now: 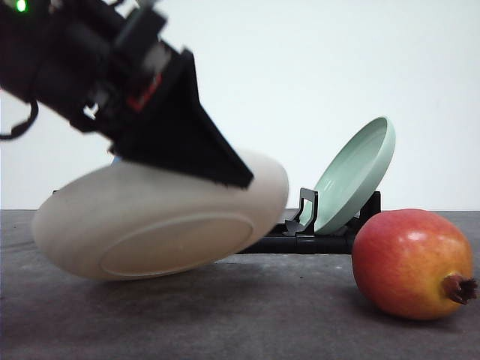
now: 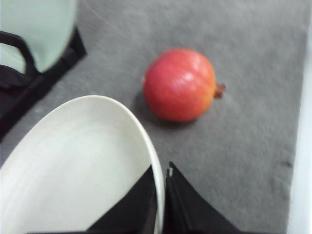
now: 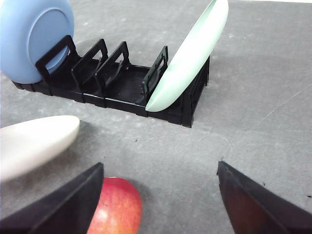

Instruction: Place pomegranate in white plate

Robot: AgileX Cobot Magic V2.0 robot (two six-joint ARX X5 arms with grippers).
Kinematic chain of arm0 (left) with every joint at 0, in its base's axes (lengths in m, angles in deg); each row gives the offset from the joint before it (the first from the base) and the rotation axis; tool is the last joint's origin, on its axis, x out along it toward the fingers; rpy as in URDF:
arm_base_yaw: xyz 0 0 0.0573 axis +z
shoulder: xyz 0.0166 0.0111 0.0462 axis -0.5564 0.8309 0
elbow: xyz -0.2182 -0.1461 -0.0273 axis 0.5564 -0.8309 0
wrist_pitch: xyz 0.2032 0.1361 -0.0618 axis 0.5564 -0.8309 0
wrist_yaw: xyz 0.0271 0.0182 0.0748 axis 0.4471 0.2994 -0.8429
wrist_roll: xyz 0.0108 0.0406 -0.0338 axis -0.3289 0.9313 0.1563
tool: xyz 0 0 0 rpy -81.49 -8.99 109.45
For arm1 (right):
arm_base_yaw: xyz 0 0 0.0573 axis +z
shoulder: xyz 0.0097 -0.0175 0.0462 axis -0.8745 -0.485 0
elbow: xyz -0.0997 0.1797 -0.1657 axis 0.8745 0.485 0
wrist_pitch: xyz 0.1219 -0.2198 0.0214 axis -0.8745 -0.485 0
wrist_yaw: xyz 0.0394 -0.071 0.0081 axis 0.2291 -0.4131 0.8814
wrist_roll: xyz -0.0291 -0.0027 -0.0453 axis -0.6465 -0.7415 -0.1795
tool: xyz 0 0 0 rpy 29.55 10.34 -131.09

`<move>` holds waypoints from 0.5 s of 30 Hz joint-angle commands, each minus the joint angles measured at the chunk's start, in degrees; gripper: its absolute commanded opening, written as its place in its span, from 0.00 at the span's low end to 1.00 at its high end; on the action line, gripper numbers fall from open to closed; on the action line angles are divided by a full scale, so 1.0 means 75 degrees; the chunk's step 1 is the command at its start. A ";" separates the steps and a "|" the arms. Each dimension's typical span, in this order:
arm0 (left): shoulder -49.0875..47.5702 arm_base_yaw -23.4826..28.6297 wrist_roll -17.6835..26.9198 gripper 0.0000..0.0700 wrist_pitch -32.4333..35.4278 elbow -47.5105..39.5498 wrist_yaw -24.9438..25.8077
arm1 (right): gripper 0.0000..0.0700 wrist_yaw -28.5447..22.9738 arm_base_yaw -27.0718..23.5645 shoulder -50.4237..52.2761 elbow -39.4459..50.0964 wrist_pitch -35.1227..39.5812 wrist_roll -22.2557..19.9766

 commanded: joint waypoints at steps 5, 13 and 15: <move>0.0586 -0.0299 0.0197 0.04 0.0087 0.0079 -0.0017 | 0.67 0.0000 0.0038 -0.0017 -0.0111 0.0058 0.0073; 0.0787 -0.0466 -0.0115 0.28 0.0079 0.0087 -0.0020 | 0.67 0.0000 0.0038 -0.0017 -0.0111 0.0058 0.0073; 0.0776 -0.0463 -0.0553 0.34 0.0040 0.0114 -0.0020 | 0.67 0.0000 0.0038 -0.0017 -0.0111 0.0058 0.0073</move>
